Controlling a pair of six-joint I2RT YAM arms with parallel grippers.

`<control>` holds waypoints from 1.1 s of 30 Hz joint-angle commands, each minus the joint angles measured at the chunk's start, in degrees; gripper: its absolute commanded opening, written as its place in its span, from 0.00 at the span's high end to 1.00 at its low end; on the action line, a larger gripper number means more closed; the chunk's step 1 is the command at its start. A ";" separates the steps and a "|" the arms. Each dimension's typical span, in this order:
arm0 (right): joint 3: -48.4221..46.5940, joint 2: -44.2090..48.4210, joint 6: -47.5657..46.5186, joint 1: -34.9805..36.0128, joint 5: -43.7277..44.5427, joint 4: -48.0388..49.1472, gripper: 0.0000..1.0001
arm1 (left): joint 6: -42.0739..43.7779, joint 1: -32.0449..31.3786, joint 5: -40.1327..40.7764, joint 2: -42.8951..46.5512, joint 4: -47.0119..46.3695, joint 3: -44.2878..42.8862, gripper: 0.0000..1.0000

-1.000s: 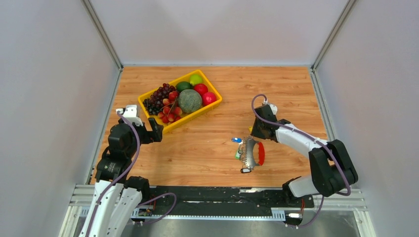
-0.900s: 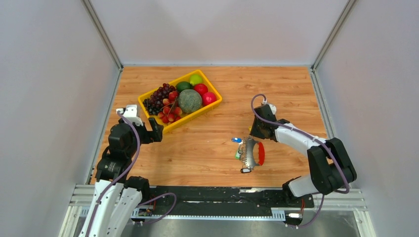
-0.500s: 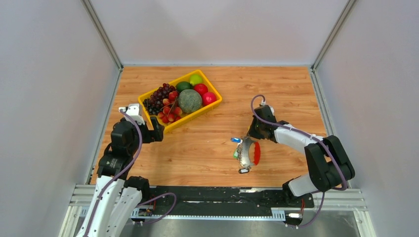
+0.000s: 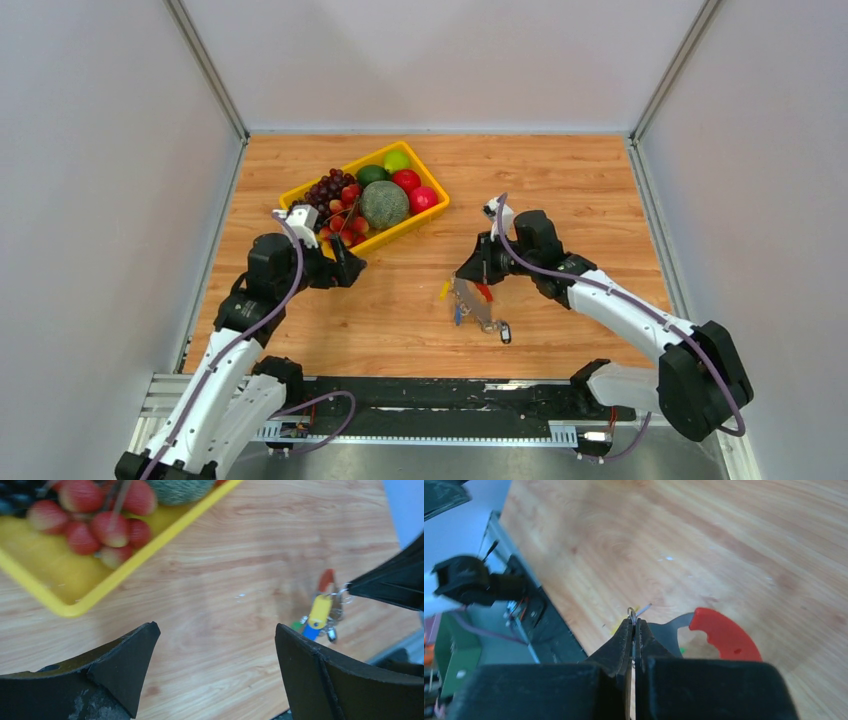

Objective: Remove the keys from the keyring

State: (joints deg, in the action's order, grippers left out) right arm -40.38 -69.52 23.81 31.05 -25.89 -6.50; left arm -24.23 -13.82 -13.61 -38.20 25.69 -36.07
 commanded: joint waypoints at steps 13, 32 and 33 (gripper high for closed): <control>-9.77 5.27 -3.05 5.59 -25.94 2.95 1.00 | -1.49 -23.93 -1.29 0.36 -27.44 7.74 0.07; -12.13 8.09 -0.82 5.80 -25.53 2.48 1.00 | -0.27 -28.98 -8.17 3.72 -49.90 17.32 0.35; -12.16 8.30 -0.67 5.78 -25.47 2.46 1.00 | 0.29 -29.16 -7.96 4.22 -50.97 17.73 0.35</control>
State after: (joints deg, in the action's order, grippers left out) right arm -49.56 -63.51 21.80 36.53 -49.65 -6.57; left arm -25.69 -42.15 -19.79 -36.16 -17.39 -19.62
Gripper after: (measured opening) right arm 0.014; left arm 0.656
